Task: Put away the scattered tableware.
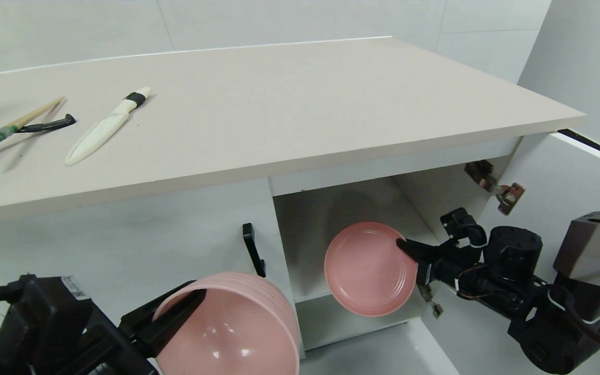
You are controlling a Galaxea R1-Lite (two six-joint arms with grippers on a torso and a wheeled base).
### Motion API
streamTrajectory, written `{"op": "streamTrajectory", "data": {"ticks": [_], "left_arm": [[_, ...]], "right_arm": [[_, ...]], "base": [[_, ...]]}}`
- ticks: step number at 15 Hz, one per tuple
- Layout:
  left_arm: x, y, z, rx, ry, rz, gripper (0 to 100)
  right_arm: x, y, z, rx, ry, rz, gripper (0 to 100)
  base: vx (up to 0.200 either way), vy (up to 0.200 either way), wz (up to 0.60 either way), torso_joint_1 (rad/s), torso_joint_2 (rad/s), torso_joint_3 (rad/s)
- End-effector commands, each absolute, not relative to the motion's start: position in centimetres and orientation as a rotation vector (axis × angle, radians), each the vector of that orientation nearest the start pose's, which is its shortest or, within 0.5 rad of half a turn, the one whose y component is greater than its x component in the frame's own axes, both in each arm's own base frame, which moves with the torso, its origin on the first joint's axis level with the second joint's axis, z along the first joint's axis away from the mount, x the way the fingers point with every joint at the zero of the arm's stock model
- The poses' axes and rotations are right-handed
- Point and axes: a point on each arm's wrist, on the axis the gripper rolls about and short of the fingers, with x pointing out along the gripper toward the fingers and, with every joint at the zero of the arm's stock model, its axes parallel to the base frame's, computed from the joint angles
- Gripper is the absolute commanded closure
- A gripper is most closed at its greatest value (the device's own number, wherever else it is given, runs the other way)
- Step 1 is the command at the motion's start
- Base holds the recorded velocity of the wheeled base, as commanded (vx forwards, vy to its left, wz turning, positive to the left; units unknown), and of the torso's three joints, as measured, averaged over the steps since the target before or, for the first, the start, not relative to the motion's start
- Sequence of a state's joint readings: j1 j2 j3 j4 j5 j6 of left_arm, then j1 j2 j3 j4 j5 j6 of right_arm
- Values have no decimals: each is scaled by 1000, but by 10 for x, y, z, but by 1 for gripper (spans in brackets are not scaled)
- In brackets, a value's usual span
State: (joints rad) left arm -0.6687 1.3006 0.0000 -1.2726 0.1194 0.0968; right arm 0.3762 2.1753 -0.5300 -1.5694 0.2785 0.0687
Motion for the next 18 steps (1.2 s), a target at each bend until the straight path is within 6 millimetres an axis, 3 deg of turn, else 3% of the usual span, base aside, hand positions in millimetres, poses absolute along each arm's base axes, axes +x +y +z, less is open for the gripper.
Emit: {"op": "streamTrajectory", "data": {"ticks": [1,8,11,15,18], "left_arm": [[110,-83,142,94,-23,-549,100],[120,-84,133,118,36,-510,100],[120,-84,133,117,37,-509,100],[120,-84,133,116,34,-509,100],[120,-84,133,115,37,-509,100]], "right_arm": [[313,130,50,63,120,649,100],[328,135,41,157,138,624,100],[342,140,26,188,151,600,100],[352,143,23,191,130,600,100],[370,149,32,193,101,580,100]], "base": [[0,0,0,0,0,0],[0,0,0,0,0,0],[0,0,0,0,0,0],[0,0,0,0,0,0],[0,0,0,0,0,0]]}}
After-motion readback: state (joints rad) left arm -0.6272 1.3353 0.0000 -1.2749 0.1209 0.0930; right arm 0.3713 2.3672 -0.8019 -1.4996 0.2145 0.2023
